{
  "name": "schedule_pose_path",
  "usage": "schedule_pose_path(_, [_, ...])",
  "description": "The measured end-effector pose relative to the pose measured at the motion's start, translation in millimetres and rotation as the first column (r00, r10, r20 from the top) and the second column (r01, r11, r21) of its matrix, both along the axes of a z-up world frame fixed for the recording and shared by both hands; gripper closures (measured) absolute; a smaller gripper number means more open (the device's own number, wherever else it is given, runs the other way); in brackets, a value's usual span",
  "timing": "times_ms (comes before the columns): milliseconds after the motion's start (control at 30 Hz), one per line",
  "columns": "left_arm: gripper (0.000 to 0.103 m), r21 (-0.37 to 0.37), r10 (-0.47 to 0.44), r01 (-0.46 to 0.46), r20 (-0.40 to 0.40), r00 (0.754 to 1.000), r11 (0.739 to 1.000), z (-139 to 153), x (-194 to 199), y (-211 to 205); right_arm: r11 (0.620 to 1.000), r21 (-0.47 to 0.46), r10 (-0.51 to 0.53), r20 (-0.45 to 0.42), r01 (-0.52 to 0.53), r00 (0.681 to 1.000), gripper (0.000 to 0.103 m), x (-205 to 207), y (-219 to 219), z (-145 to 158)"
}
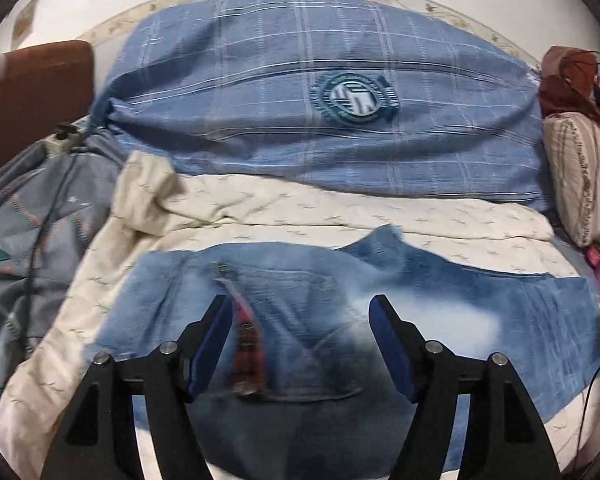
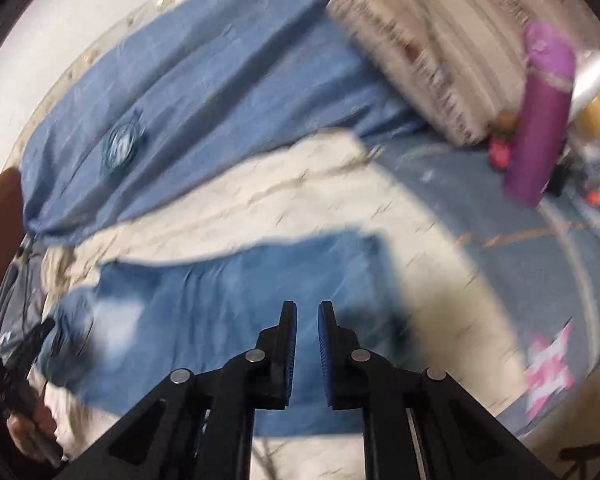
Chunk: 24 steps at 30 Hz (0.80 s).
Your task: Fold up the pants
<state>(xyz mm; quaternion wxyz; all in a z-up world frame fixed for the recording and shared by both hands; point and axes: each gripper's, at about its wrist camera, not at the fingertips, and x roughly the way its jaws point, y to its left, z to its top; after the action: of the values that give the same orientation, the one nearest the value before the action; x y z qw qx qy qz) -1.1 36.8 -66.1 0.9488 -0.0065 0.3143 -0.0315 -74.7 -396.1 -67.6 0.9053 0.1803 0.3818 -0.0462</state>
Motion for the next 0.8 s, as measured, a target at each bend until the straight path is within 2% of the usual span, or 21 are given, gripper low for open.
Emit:
schedule_pose_path(133, [0.027,0.032,0.053,-0.051,-0.054,0.997,0.998,-8.9,5.3,15.8,0.999,0.047,0.007,-0.073,-0.004,0.997,0.090,8.5,20.5,-35.4])
schedule_pose_path(267, [0.018,0.106,0.123,-0.105,-0.181,0.976,0.989,-33.5,20.3,29.8,0.979,0.172,-0.089,-0.132,0.111,0.987,0.088,12.2,6.9,-63.2])
schedule_pose_path(333, [0.016,0.067,0.131,-0.120,-0.201,0.971,0.991,-38.3,21.0,35.5,0.957,0.243,-0.124,-0.147,0.158,0.981,0.088,11.9,-1.9,-66.8])
schedule_pose_path(400, [0.012,0.078,0.140,-0.126,-0.199,0.970,0.989,-39.6,22.1,35.2,0.956,0.225,-0.153,-0.161,0.187,0.975,0.086,14.9,2.4,-58.9])
schedule_pose_path(467, [0.010,0.076,0.142,-0.129,-0.212,0.967,0.989,-41.9,24.3,36.9,0.964,0.202,-0.151,-0.124,0.174,0.981,0.086,20.3,13.0,-46.7])
schedule_pose_path(567, [0.007,-0.005,0.142,-0.149,-0.256,0.956,0.989,-45.4,29.2,47.3,0.973,0.196,-0.100,-0.099,0.118,0.990,0.086,41.3,39.3,-38.6])
schedule_pose_path(700, [0.003,-0.042,0.133,-0.149,-0.267,0.954,0.988,-53.0,33.7,50.9,0.985,0.172,-0.006,-0.111,0.025,0.994,0.086,67.5,83.7,-46.6])
schedule_pose_path(800, [0.002,-0.060,0.131,-0.151,-0.263,0.956,0.987,-54.8,32.5,51.5,0.990,0.118,0.087,-0.129,-0.072,0.988,0.086,81.6,121.7,-60.8])
